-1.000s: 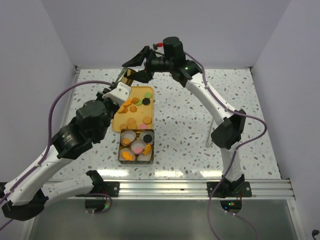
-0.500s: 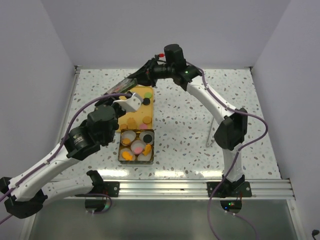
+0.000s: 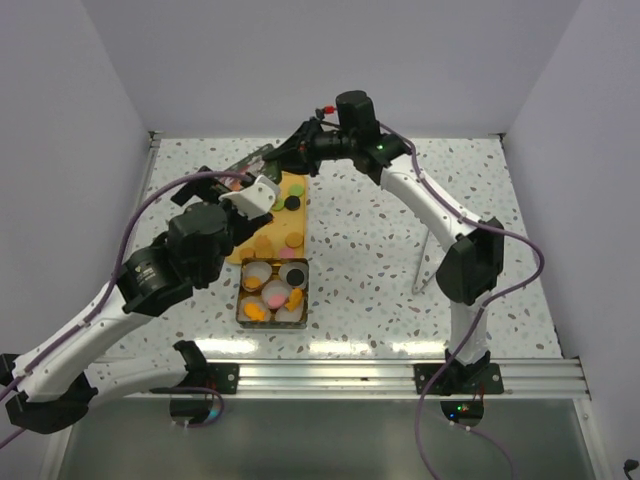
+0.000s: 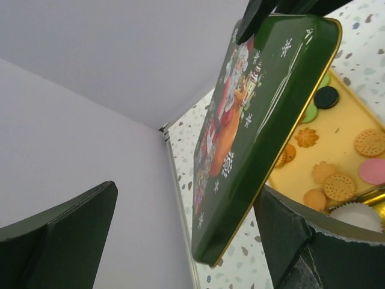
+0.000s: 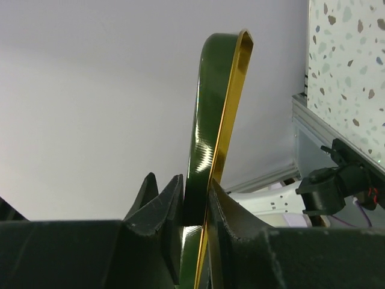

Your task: Pack the cookies

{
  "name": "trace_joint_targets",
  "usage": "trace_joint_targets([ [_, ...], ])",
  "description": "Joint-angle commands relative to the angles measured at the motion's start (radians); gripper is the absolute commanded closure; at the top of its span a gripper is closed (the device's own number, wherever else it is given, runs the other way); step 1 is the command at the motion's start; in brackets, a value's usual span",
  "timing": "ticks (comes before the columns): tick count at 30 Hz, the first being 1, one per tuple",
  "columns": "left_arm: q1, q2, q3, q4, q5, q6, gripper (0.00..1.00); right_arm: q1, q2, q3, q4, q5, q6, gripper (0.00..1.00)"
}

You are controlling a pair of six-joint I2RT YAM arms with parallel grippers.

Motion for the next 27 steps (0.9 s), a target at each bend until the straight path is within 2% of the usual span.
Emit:
trace_joint_targets([
  [1,0.0,0.005,0.127,-0.101,0.096,-0.161,0.0,-0.056,-0.062,-0.008,-0.009,0.042,-0.101,1.0],
  [7,0.0,0.015,0.194,-0.2,0.236,-0.344,0.0,-0.155,-0.112,-0.056,-0.055,0.098,-0.178,1.0],
  [11,0.0,-0.019,0.172,-0.208,0.255,-0.5,0.0,-0.21,-0.149,-0.082,-0.127,0.152,-0.262,1.0],
  [17,0.001,-0.077,0.035,-0.283,0.205,-0.741,0.0,-0.239,-0.207,-0.099,-0.2,0.238,-0.364,1.0],
  [22,0.001,-0.094,-0.069,-0.336,0.209,-0.852,0.0,-0.27,-0.235,-0.061,-0.355,0.339,-0.515,1.0],
  [27,0.017,-0.099,-0.147,-0.347,0.257,-0.941,0.0,-0.305,-0.267,-0.062,-0.438,0.41,-0.58,1.0],
])
